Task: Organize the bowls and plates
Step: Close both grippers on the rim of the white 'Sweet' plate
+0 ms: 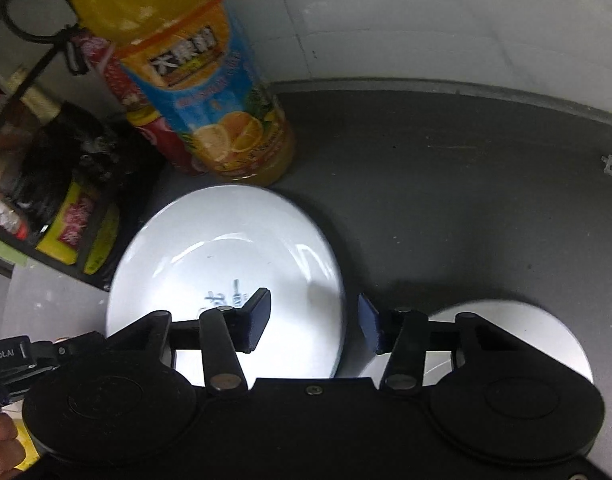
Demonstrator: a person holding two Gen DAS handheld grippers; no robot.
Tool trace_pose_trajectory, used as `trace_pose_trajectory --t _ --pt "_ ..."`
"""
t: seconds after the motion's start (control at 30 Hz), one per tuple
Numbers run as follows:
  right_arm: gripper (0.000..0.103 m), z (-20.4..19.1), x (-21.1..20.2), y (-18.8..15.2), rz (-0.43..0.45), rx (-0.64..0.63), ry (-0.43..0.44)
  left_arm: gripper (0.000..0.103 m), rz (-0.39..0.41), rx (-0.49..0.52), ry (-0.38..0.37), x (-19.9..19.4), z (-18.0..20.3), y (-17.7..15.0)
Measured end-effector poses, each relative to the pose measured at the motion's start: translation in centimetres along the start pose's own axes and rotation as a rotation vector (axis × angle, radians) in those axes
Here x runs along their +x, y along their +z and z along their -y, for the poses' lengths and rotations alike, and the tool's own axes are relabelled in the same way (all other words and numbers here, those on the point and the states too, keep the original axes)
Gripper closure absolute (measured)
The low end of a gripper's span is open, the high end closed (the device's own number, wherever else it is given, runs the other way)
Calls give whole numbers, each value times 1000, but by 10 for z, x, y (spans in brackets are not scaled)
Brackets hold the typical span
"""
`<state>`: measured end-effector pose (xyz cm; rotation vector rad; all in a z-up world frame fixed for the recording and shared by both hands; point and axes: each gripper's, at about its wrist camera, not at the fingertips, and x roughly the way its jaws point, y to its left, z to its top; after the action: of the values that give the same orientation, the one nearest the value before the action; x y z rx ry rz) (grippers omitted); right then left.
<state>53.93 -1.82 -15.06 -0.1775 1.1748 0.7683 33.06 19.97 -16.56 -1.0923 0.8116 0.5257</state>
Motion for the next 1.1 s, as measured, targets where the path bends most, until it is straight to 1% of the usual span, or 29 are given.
trace_pose_trajectory --t 0.03,0.13,0.33,0.4,0.47,0.53,0.67,0.7,0.77,0.9,1.0,1.1 --pt "59 1 3 1 -5 2 1 83 19 2 4 0 0 0" --pt "63 4 11 1 -18 2 -10 84 37 2 9 3 1 4" --pt "64 7 17 -3 -28 13 -25 85 39 -17 31 8 -7 11" --pt "65 8 20 -5 -35 20 -21 86 22 -16 44 15 -10 11" --pt "69 9 25 -5 -44 27 -26 89 3 -19 45 20 -12 10" --pt "74 9 31 -5 -47 43 -32 93 1 -14 41 25 -13 8" --pt "78 9 38 -5 -43 74 -4 96 -16 -16 41 34 -13 7" --pt "81 8 38 -5 -45 78 4 99 -19 -13 39 36 -12 6" --pt "81 8 38 -5 -46 88 2 99 -18 -7 42 38 -11 5" --pt "85 7 31 -8 -16 72 9 99 -12 31 45 37 -6 4" --pt "90 7 18 -9 11 57 46 99 -12 35 56 31 -6 6" --pt "94 6 5 -10 44 64 71 99 -12 38 46 23 -8 8"
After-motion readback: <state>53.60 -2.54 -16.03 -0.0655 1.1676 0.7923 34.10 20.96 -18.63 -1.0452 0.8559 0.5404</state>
